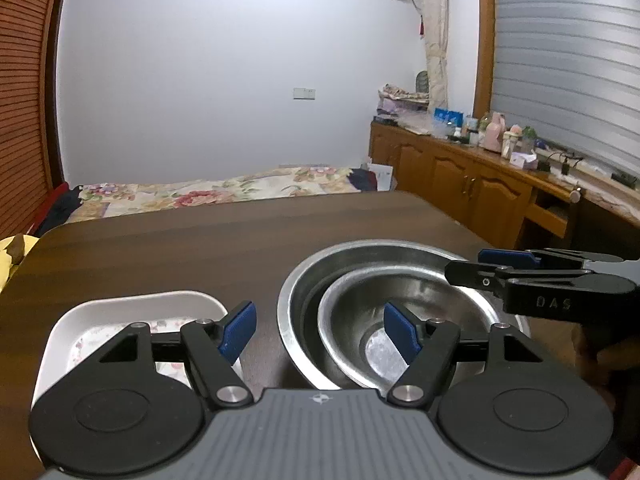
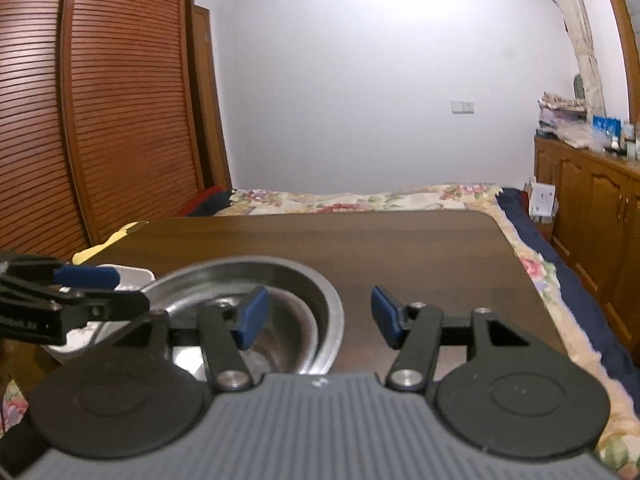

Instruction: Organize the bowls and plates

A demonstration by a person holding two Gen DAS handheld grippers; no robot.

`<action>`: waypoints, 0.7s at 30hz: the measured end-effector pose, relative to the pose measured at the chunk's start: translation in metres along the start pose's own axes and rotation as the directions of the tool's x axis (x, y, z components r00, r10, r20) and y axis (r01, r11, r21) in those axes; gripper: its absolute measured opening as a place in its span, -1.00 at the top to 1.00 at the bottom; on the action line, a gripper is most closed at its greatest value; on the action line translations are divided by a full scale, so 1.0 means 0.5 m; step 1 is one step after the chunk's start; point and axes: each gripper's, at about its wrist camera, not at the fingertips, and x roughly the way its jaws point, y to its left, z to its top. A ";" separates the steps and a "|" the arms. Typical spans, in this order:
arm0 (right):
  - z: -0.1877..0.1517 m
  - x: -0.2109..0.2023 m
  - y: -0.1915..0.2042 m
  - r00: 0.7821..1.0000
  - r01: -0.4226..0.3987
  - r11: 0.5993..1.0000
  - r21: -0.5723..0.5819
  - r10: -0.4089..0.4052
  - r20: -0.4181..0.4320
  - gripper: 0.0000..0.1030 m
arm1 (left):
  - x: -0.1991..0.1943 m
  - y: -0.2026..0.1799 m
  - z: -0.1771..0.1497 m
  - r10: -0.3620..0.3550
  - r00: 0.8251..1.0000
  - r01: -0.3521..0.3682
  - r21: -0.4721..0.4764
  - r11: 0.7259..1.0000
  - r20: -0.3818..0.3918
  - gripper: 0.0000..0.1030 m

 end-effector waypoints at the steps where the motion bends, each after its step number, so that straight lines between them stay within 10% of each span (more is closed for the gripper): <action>1: -0.003 0.002 -0.005 1.000 -0.003 1.000 0.014 0.003 -0.002 -0.15 | 0.002 -0.001 -0.002 0.009 1.000 -0.009 0.002 1.000 -0.005 -0.41; 21: -0.026 0.009 0.019 0.999 -0.015 0.999 0.042 0.016 -0.029 -0.16 | 0.015 0.012 -0.018 0.016 0.999 -0.017 -0.054 0.998 -0.031 -0.03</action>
